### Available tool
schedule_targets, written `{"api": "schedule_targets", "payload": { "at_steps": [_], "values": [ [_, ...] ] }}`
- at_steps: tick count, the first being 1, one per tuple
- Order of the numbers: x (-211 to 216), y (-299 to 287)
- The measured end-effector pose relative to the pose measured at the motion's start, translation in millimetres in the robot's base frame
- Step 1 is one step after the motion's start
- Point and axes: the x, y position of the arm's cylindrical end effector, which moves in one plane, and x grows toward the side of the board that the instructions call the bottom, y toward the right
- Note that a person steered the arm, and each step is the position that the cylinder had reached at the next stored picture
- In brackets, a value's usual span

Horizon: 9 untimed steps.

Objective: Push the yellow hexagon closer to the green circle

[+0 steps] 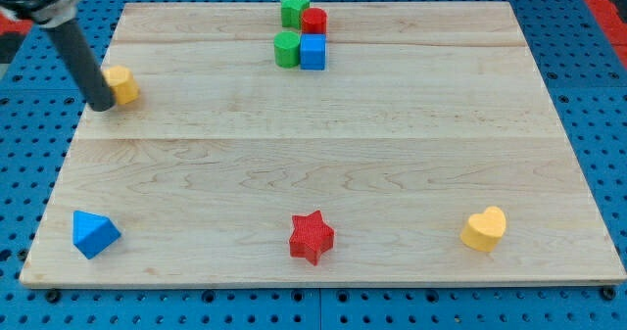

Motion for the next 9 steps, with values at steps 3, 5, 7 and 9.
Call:
{"api": "schedule_targets", "payload": {
  "at_steps": [3, 5, 7, 9],
  "values": [
    [-18.6, -60.1],
    [-49.6, -17.0],
    [-83.5, 85.5],
    [-99.6, 73.6]
  ]
}}
